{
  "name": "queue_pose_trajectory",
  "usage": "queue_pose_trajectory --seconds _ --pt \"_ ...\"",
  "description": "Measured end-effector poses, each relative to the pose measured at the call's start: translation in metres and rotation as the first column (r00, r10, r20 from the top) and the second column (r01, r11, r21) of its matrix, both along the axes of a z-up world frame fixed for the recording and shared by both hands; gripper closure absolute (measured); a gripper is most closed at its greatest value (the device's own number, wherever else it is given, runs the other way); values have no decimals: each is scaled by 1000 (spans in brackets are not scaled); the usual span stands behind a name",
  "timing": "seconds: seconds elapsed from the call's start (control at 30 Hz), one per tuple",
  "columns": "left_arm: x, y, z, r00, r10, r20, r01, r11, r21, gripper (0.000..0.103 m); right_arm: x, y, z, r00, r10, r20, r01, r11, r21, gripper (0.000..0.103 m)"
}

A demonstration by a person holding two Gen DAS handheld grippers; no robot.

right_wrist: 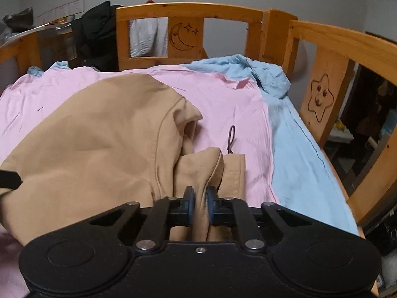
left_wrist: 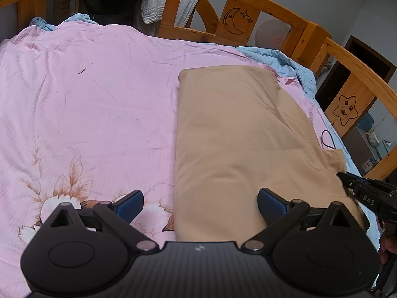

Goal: Fold large clothes

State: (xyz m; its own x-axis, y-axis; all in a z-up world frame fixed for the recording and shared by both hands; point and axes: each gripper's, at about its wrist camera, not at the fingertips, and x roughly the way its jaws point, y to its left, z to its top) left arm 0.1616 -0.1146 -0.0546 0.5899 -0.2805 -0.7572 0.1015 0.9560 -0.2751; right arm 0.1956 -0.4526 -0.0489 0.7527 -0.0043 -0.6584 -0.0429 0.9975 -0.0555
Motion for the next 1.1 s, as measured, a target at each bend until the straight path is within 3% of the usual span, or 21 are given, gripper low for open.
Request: queue_pose_trajectory --seconds 0.1,0.2,0.23,0.27,0.33,0.43,0.57,0.63,0.73,0.9,0.93,1.0,1.07,1.1 --pt "-1 0 1 1000 -24 14 25 998 -51 4 -2 -2 5 998 -37 55 40 998 -56 102" --pt "1 -3 -1 1000 -29 11 29 999 -41 4 4 -12 -2 997 -71 12 71 997 -2 101" --pt "1 -3 -2 1000 -26 11 26 999 -31 4 3 -15 -1 997 -78 17 78 997 26 97" --pt "2 -3 -3 1000 -23 7 23 999 -28 3 2 -19 0 995 -92 24 91 995 46 83" --pt "3 -1 -4 1000 -15 -3 15 999 -33 3 2 -29 4 989 -139 47 134 986 94 65" --pt "4 0 -5 1000 -11 -10 10 999 -42 3 6 -46 2 985 -172 24 163 963 217 62" --pt "3 -1 -5 1000 -10 -8 10 999 -33 3 11 -49 -2 987 -158 -9 155 949 274 61" --pt "2 -1 -5 1000 -10 -7 10 999 -31 3 11 -41 -2 993 -120 -5 117 961 250 61" --pt "2 0 -6 1000 -8 -9 8 999 -33 3 7 -26 1 998 -55 17 51 982 183 92" --pt "2 3 -6 1000 2 -10 -2 1000 -32 3 -10 -1 15 985 119 128 -131 987 95 94" --pt "3 5 -7 1000 -2 -14 1 999 -43 2 -8 -3 14 987 113 117 -126 985 115 92" --pt "7 8 -8 1000 -11 -26 9 998 -67 2 1 -19 9 996 51 74 -66 975 213 79" --pt "13 12 -9 999 -36 -36 33 995 -95 3 9 -39 4 1000 6 27 -15 930 367 52" --pt "16 14 -11 998 -53 -41 48 992 -113 3 14 -50 0 1000 -2 1 1 895 446 44"
